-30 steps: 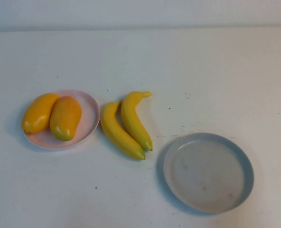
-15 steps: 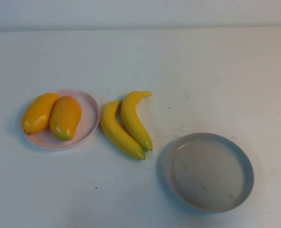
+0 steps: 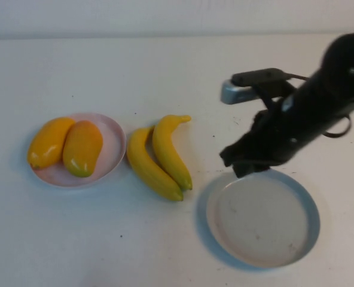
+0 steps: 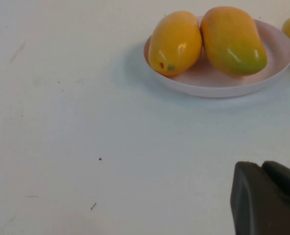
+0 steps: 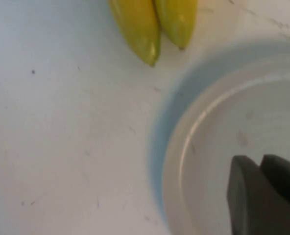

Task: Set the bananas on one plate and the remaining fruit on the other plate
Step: Put another type of fruit in the right plate

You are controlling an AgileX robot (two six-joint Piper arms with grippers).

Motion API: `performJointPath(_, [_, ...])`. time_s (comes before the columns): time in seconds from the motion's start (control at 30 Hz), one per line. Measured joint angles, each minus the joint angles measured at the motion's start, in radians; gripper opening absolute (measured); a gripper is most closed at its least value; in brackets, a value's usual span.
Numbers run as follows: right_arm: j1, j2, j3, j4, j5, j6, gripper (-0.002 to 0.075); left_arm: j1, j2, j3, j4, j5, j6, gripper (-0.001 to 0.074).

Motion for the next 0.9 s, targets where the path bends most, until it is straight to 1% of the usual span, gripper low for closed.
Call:
performJointPath(0.07, [0.038, 0.085, -0.108, -0.036, 0.022, 0.002, 0.0051, 0.000, 0.000, 0.000, 0.000, 0.000, 0.000, -0.0004])
performJointPath(0.1, [0.051, 0.129, -0.166, -0.054, 0.029, 0.004, 0.0088, 0.000, 0.000, 0.000, 0.000, 0.000, 0.000, -0.0004])
performJointPath(0.17, [0.066, 0.205, -0.267, -0.071, 0.044, 0.005, 0.0172, 0.000, 0.000, 0.000, 0.000, 0.000, 0.000, -0.0004])
performJointPath(0.23, [0.079, 0.293, -0.375, -0.083, 0.074, 0.009, 0.0286, 0.000, 0.000, 0.000, 0.000, 0.000, 0.000, -0.0004])
performJointPath(0.33, [0.092, 0.402, -0.526, -0.088, 0.116, 0.038, 0.0382, 0.000, 0.000, 0.000, 0.000, 0.000, 0.001, -0.0004])
performJointPath(0.47, [0.098, 0.542, -0.697, -0.090, 0.157, 0.065, 0.0417, 0.000, 0.000, 0.000, 0.000, 0.000, 0.001, -0.0004])
performJointPath(0.67, [0.098, 0.709, -0.887, -0.096, 0.205, 0.065, 0.0424, 0.000, 0.000, 0.000, 0.000, 0.000, 0.001, -0.0004])
performJointPath(0.77, [0.100, 0.760, -0.939, -0.098, 0.214, 0.065, 0.0424, 0.000, 0.000, 0.000, 0.000, 0.000, 0.001, -0.0004])
performJointPath(0.9, [0.106, 0.788, -0.958, -0.104, 0.215, 0.065, 0.0424, 0.000, 0.000, 0.000, 0.000, 0.000, 0.002, -0.0004])
